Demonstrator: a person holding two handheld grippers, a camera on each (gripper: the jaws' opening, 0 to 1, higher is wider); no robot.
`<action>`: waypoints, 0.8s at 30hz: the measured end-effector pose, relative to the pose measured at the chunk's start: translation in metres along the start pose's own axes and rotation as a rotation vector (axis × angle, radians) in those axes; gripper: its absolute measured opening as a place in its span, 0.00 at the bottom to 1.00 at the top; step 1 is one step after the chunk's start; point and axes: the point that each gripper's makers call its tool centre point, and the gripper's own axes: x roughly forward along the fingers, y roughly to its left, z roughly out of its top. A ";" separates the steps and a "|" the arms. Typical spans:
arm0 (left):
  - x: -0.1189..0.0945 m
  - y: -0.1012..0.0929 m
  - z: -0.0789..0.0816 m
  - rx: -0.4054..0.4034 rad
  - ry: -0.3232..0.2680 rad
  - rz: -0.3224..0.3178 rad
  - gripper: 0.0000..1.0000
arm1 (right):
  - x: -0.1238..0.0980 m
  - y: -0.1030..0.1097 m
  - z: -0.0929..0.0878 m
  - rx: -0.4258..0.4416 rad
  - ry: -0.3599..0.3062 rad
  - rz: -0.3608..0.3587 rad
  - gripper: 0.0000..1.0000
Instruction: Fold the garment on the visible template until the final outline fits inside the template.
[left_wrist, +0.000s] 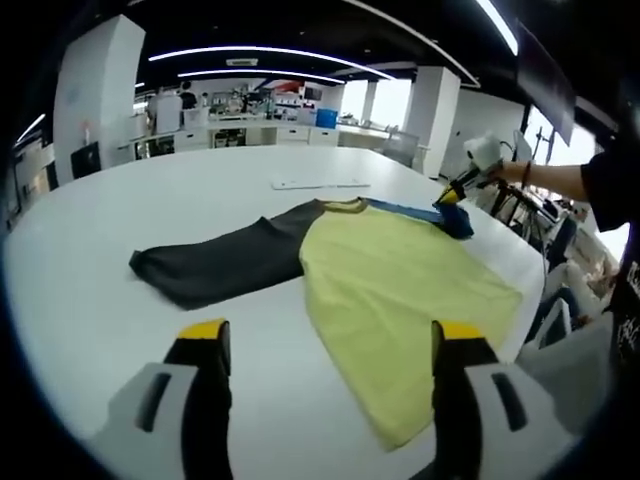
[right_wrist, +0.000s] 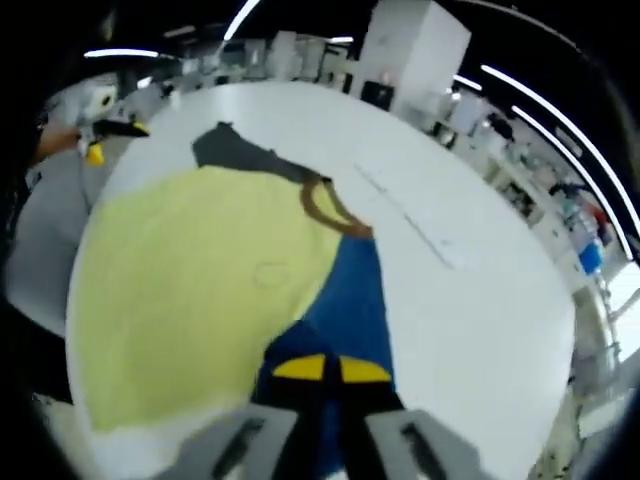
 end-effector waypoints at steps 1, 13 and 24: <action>0.000 0.000 0.000 0.001 -0.002 -0.002 0.80 | -0.004 -0.014 -0.011 0.020 0.016 -0.041 0.00; -0.001 -0.005 0.005 0.014 -0.016 -0.014 0.79 | -0.051 -0.072 -0.054 0.201 0.123 -0.336 0.00; -0.001 -0.011 0.006 0.015 -0.020 -0.030 0.79 | -0.082 -0.092 -0.112 0.407 0.219 -0.479 0.00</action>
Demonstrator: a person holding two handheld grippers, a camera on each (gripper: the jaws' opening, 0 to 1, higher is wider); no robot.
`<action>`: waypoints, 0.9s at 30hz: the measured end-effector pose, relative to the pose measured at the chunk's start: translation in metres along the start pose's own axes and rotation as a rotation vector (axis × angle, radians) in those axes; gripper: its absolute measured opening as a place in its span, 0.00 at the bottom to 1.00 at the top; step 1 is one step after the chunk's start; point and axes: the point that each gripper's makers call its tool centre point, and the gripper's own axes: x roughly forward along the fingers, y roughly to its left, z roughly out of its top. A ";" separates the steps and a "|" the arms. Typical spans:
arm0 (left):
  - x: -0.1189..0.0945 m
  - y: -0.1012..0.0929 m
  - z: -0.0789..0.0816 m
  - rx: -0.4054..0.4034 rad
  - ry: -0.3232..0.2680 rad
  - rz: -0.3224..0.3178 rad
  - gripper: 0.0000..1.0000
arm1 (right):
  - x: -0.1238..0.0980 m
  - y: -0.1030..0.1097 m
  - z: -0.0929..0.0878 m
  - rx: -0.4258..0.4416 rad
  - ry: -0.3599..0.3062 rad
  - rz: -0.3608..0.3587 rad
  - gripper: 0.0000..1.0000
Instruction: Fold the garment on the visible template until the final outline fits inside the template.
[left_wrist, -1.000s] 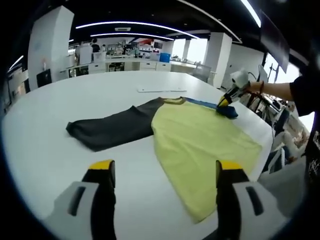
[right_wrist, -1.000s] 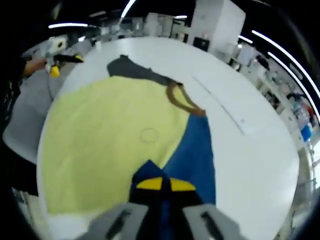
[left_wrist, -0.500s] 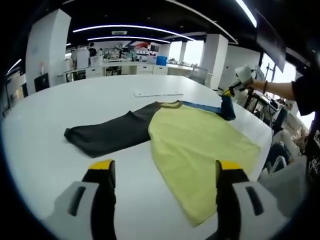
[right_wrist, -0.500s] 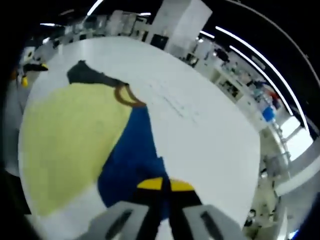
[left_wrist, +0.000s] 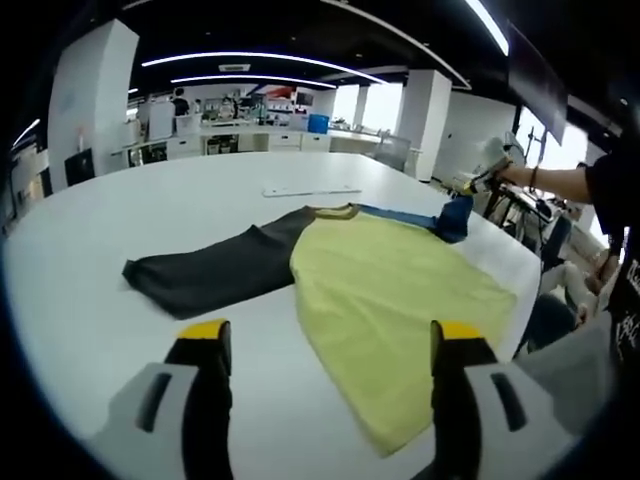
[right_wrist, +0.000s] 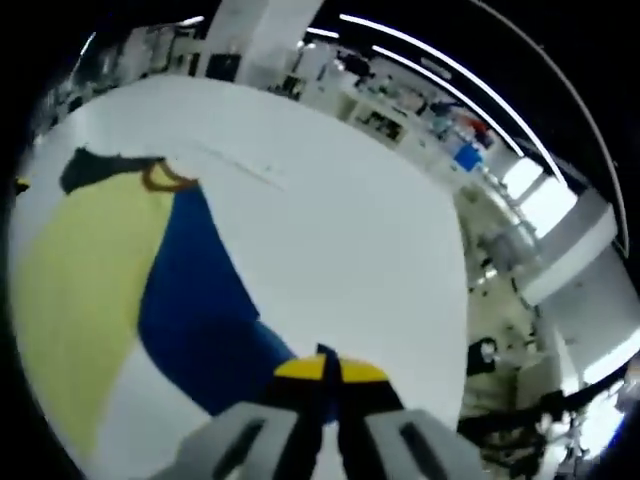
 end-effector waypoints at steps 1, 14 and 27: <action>0.000 0.000 0.000 0.000 0.000 0.000 0.79 | -0.002 -0.005 -0.006 0.025 0.013 -0.022 0.00; 0.002 -0.003 0.002 0.007 -0.001 -0.007 0.78 | -0.006 -0.030 -0.081 0.390 0.148 -0.151 0.00; 0.001 -0.002 0.001 0.005 0.001 0.000 0.78 | 0.008 -0.034 -0.128 0.556 0.232 -0.152 0.00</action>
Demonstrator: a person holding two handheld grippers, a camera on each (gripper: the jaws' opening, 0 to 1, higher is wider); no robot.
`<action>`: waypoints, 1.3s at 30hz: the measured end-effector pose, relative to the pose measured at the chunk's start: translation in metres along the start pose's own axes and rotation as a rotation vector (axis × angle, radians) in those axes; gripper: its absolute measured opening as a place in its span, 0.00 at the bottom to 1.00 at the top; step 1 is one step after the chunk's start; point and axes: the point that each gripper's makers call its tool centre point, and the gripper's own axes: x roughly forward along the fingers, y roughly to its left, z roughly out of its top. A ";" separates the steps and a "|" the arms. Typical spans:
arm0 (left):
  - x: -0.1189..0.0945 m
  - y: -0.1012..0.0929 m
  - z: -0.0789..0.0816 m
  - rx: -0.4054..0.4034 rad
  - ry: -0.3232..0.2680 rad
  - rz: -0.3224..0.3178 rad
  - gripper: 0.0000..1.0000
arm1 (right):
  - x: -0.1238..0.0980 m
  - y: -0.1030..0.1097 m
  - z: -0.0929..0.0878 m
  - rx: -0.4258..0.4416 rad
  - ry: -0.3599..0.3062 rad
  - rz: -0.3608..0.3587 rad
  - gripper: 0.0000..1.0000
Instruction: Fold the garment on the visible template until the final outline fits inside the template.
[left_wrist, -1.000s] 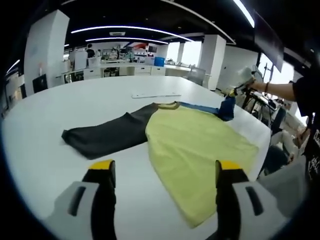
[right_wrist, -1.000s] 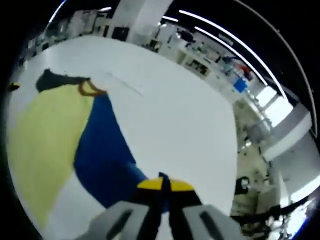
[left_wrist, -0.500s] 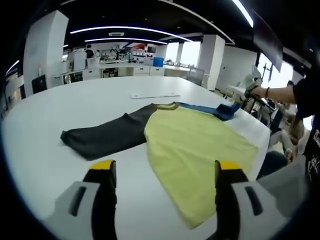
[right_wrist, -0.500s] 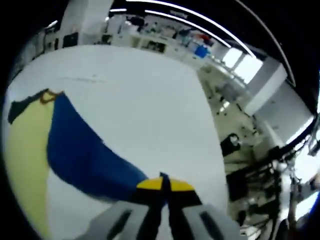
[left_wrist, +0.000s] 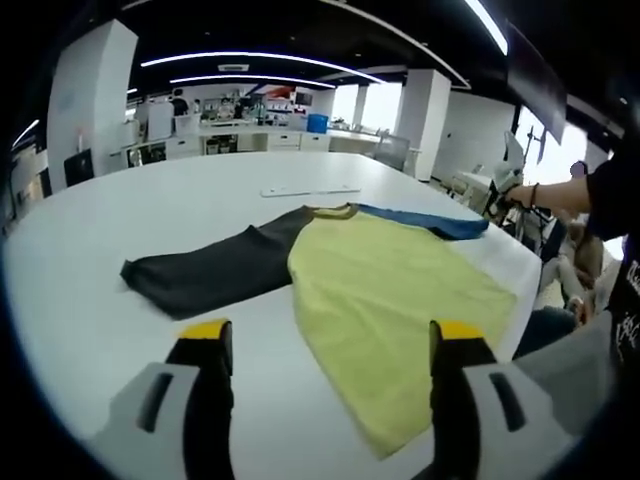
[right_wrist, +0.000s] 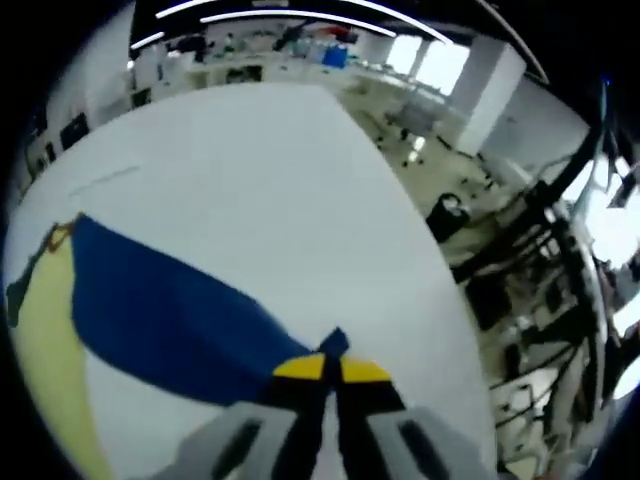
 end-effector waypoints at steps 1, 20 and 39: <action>0.000 0.000 0.000 0.001 0.000 0.001 0.78 | 0.000 -0.001 0.000 -0.006 -0.001 -0.004 0.01; -0.002 0.003 0.001 0.007 -0.003 0.010 0.78 | 0.010 -0.014 -0.031 0.077 0.036 0.074 0.23; -0.007 0.013 -0.006 0.032 0.015 0.013 0.80 | -0.001 -0.002 -0.051 0.288 0.043 0.098 0.10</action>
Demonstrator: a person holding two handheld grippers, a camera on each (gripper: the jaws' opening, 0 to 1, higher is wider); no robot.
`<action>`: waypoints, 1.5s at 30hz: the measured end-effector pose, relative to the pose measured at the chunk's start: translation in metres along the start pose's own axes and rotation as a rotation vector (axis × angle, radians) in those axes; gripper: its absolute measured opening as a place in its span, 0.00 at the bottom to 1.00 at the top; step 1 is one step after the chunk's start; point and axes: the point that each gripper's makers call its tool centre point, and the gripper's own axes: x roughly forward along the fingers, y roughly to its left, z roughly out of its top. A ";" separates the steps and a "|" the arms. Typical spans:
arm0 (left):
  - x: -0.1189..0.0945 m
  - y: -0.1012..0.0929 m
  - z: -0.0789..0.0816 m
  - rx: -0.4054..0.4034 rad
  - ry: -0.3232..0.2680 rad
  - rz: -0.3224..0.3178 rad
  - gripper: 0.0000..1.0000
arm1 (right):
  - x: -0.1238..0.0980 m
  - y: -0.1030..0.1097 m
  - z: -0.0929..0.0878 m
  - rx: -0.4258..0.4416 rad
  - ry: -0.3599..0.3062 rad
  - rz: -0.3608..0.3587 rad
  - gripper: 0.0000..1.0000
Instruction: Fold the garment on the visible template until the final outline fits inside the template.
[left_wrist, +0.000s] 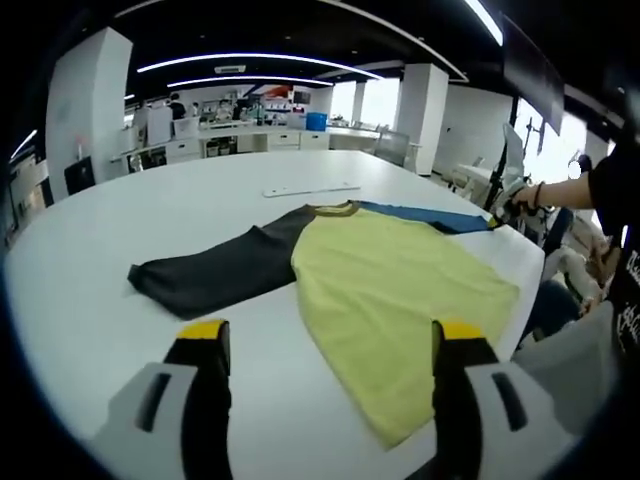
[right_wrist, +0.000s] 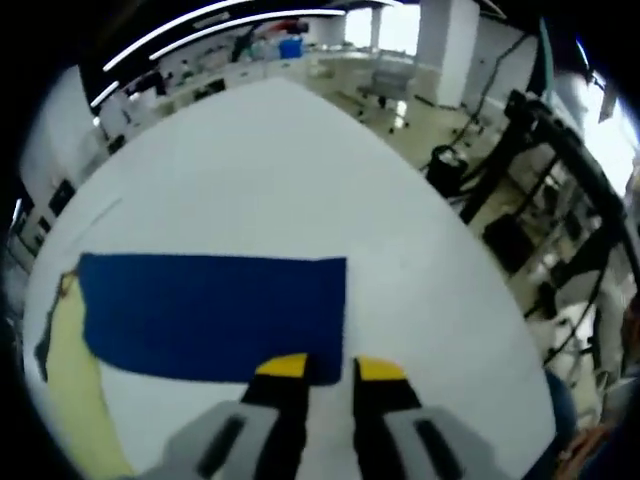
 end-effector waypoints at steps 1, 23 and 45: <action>0.000 0.001 0.000 0.000 -0.001 0.001 0.80 | -0.001 0.001 -0.002 -0.009 0.000 0.000 0.09; -0.008 -0.012 0.009 0.017 -0.027 -0.019 0.91 | -0.015 0.029 0.012 0.003 -0.049 0.100 0.00; -0.014 -0.006 0.005 0.021 -0.030 -0.022 0.99 | -0.037 0.120 0.063 -0.087 -0.115 0.283 0.00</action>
